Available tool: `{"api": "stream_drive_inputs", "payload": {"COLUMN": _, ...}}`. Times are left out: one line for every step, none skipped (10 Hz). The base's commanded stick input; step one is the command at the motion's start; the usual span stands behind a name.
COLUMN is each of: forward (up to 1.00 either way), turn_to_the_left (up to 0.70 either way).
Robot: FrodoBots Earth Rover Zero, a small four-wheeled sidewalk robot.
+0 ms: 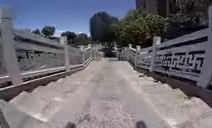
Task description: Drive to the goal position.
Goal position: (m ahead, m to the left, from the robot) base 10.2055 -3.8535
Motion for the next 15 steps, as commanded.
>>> {"api": "stream_drive_inputs", "payload": {"forward": 0.70, "turn_to_the_left": 0.00}}
{"api": "stream_drive_inputs", "payload": {"forward": 0.70, "turn_to_the_left": 0.00}}
{"api": "stream_drive_inputs", "payload": {"forward": 0.70, "turn_to_the_left": 0.00}}
{"api": "stream_drive_inputs", "payload": {"forward": 0.70, "turn_to_the_left": 0.00}}
{"api": "stream_drive_inputs", "payload": {"forward": 0.70, "turn_to_the_left": 0.00}}
{"api": "stream_drive_inputs", "payload": {"forward": 0.70, "turn_to_the_left": 0.00}}
{"api": "stream_drive_inputs", "payload": {"forward": 0.70, "turn_to_the_left": 0.00}}
{"api": "stream_drive_inputs", "payload": {"forward": 0.70, "turn_to_the_left": 0.00}}
{"api": "stream_drive_inputs", "payload": {"forward": 0.70, "turn_to_the_left": 0.00}}
{"api": "stream_drive_inputs", "payload": {"forward": 0.70, "turn_to_the_left": 0.00}}
{"api": "stream_drive_inputs", "payload": {"forward": 0.70, "turn_to_the_left": 0.00}}
{"api": "stream_drive_inputs", "payload": {"forward": 0.70, "turn_to_the_left": 0.00}}
{"api": "stream_drive_inputs", "payload": {"forward": 0.70, "turn_to_the_left": 0.00}}
{"api": "stream_drive_inputs", "payload": {"forward": 0.70, "turn_to_the_left": 0.00}}
{"api": "stream_drive_inputs", "payload": {"forward": 0.70, "turn_to_the_left": 0.00}}
